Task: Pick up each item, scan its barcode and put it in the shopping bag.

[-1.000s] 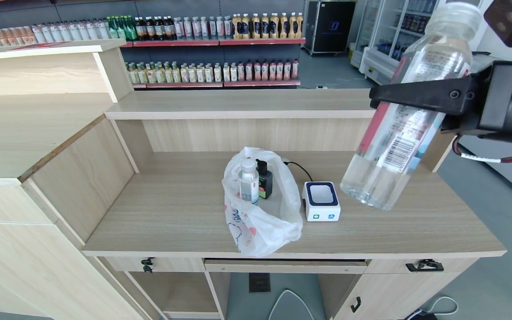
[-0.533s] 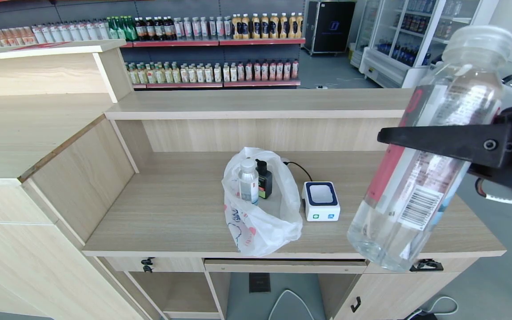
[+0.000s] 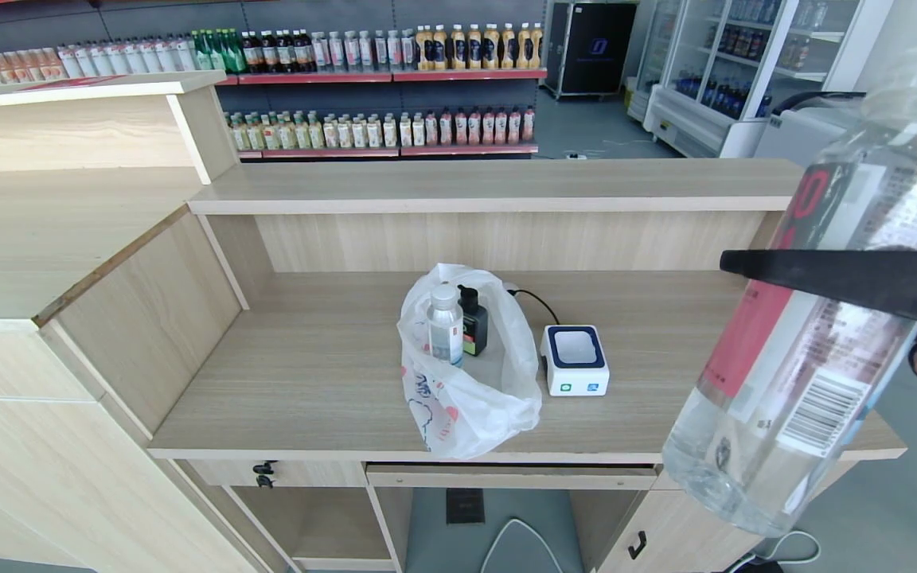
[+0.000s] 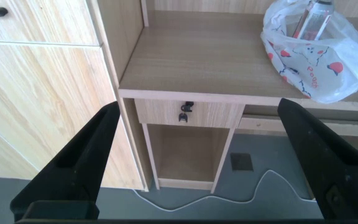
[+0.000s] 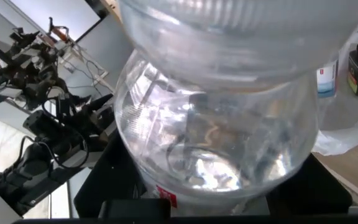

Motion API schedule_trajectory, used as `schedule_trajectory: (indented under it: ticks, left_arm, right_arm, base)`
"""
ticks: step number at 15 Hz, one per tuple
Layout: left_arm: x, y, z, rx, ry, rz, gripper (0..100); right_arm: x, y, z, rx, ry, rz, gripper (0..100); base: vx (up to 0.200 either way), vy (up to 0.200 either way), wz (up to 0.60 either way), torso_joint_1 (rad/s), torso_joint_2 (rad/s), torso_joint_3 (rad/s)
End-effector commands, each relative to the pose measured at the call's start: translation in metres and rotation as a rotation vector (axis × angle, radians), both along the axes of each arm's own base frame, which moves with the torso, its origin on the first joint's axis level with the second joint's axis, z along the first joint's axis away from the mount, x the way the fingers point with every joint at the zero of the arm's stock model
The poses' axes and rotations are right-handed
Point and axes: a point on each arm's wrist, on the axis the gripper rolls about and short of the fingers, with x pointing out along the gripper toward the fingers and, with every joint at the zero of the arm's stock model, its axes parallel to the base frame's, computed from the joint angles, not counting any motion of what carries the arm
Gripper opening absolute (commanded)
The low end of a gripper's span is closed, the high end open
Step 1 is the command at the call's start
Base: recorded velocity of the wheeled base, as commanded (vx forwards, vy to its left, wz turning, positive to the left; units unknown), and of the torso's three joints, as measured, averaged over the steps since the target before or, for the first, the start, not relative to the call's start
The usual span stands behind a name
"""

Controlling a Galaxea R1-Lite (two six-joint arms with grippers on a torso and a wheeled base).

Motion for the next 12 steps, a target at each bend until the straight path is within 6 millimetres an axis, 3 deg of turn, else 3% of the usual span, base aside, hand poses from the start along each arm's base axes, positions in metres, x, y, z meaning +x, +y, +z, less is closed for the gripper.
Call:
schedule_trajectory:
  ticks: [1,7,9,12]
  left_arm:
    - [0.0,0.0,0.0,0.0,0.0,0.001,100]
    - [0.0,0.0,0.0,0.0,0.0,0.001,100]
    - [0.0,0.0,0.0,0.0,0.0,0.001,100]
    - [0.0,0.0,0.0,0.0,0.0,0.001,100]
  right_arm:
    - [-0.006,-0.004,0.0,0.005,-0.008,0.0,0]
    - [-0.005,-0.006,-0.002,-0.01,0.001,-0.015,0]
    - [0.013,-0.01,-0.007,-0.059,-0.039,-0.099,0]
    - [0.067,-0.047,-0.02,-0.17,-0.118,-0.401,0]
  base:
    - [0.0,0.0,0.0,0.0,0.0,0.0]
    - [0.0,0.0,0.0,0.0,0.0,0.0]
    - [0.0,0.0,0.0,0.0,0.0,0.0]
    - [0.0,0.0,0.0,0.0,0.0,0.0]
